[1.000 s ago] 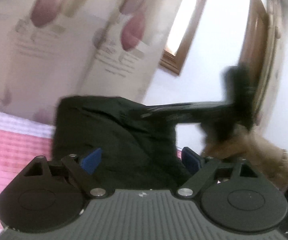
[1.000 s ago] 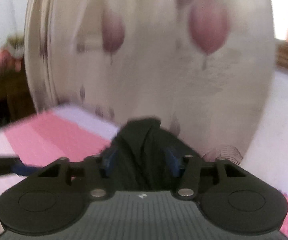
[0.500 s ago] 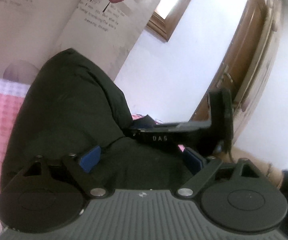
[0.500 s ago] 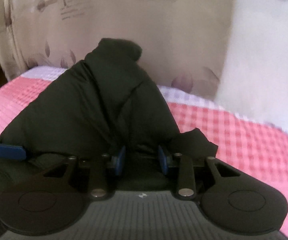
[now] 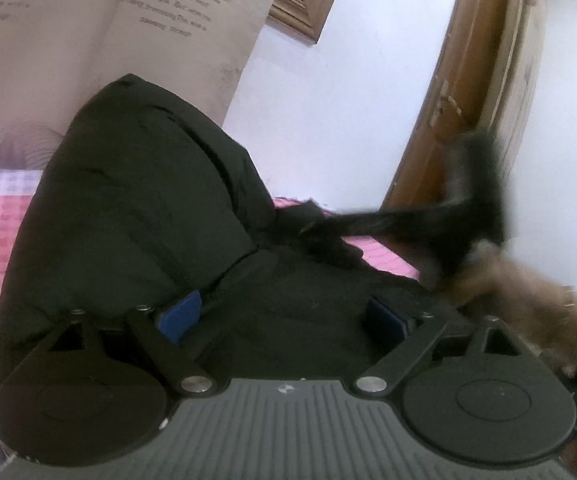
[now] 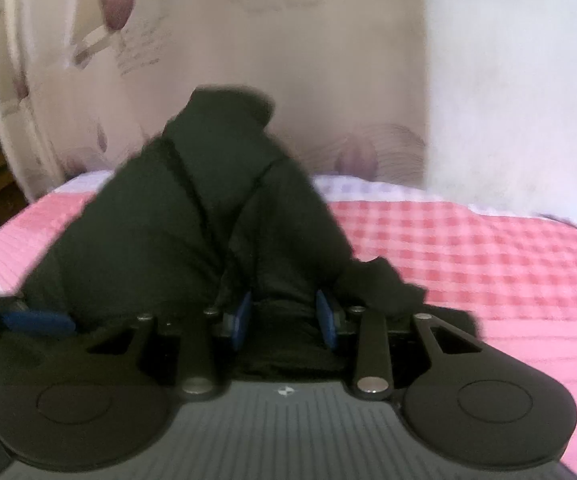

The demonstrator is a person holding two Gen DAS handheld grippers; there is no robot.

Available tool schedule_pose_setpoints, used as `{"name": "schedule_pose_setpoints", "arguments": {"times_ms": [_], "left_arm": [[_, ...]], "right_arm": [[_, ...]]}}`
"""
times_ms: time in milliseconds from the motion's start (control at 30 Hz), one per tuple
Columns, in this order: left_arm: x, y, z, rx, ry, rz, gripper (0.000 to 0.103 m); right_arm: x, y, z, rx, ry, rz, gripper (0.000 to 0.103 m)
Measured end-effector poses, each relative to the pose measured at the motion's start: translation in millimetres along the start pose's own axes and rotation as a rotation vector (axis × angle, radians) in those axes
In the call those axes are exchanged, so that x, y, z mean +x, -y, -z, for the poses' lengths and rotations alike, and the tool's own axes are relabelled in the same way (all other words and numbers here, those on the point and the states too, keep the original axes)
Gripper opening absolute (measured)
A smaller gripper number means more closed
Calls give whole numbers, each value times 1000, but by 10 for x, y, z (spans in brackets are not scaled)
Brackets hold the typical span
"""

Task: Fold large clothes

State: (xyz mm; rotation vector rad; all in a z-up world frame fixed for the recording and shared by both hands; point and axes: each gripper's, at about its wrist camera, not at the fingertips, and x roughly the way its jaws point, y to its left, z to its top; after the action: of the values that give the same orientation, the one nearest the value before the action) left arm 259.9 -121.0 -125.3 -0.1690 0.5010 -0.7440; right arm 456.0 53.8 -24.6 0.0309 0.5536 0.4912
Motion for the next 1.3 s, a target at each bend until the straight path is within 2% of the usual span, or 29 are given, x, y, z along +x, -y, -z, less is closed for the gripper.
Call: {"name": "schedule_pose_setpoints", "arguments": {"times_ms": [100, 167, 233, 333, 433, 533, 633, 733, 767, 800, 867, 933, 967, 1033, 1100, 1167, 1300], "left_arm": [[4, -19, -18, -17, 3, 8, 92], [-2, -8, -4, -11, 8, 6, 92], [-9, -2, 16, -4, 15, 5, 92], [-45, 15, 67, 6, 27, 10, 93], [-76, 29, 127, 33, 29, 11, 93], [-75, 20, 159, 54, 34, 10, 93], [-70, 30, 217, 90, 40, 1, 93], [-70, 100, 291, 159, 52, -25, 93], [-95, 121, 292, 169, 58, -28, 94], [-131, 130, 285, 167, 63, -22, 95], [-240, 127, 250, 143, 78, 9, 98], [-404, 104, 196, 95, 111, 33, 99], [-496, 91, 166, 74, 133, 43, 100], [-683, 41, 95, 29, 176, 59, 103], [-848, -60, 15, -22, 201, 62, 103], [-957, -219, -69, -74, 190, 46, 103], [-1054, -648, -163, -184, 147, -36, 103]], "right_arm": [[-555, -146, 46, -32, 97, 20, 37], [-892, -301, 265, -81, 127, 15, 37], [-1190, -317, 618, -146, 100, 40, 37], [-1252, -344, 1093, -218, 33, 125, 34], [-1232, -20, 1289, -23, 22, 101, 36], [-1066, 102, 1431, 47, 38, 95, 37], [-1029, 158, 1410, 31, 12, 106, 37], [-1192, 463, 1464, 97, 3, 56, 39], [-1310, 645, 1518, 160, 14, 23, 40], [-1377, 755, 1510, 228, 23, -6, 41], [-1653, 1053, 1587, 402, 81, -34, 53], [-1862, 1232, 1615, 527, 154, -50, 98], [-1942, 1313, 1624, 571, 168, -64, 103], [-1996, 1400, 1607, 599, 152, -85, 103], [-1992, 1442, 1578, 594, 115, -66, 103], [-2025, 1552, 1577, 580, 75, -75, 103], [-2123, 1895, 1628, 527, -12, -76, 103]]}}
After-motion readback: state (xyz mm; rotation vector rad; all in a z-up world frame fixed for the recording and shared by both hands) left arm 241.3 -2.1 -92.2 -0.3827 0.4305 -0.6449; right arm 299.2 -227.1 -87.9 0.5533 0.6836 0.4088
